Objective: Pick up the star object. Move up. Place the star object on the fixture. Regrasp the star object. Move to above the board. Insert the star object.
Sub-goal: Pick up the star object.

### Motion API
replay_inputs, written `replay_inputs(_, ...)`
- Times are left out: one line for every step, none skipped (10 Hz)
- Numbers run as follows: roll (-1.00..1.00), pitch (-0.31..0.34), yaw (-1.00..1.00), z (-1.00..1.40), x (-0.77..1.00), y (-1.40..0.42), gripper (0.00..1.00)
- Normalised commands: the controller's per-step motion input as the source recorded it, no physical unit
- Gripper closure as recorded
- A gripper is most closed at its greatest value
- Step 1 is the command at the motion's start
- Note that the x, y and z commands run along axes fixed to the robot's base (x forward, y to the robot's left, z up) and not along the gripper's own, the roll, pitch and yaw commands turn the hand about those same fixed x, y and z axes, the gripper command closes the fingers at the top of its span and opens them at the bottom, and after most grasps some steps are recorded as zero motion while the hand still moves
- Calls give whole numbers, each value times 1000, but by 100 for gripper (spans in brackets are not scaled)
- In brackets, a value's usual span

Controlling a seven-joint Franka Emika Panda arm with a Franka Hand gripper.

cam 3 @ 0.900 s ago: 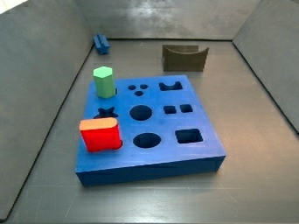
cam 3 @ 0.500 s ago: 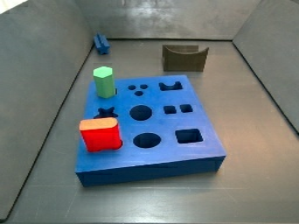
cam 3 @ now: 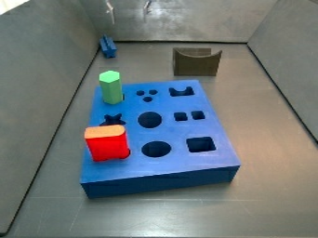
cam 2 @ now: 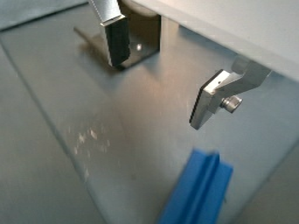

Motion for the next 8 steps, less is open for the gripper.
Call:
replay_inputs(-147,-134,231,-700,-403,200,0)
replay_inputs(-183,-90,203,-677,-366,117,0)
replay_inputs(-196,-11,171,-706,-377,37,0)
replay_inputs(-201,0,171,-654,-380,20,0)
replay_inputs(-147,0,151,-649,-489,0,0)
replay_inputs(-150,0,166,-723,-346,0,0)
replay_inputs(-143,-59,151,-783,-203,0,0)
replay_inputs(-151,-131,111,-734,-89,69,0)
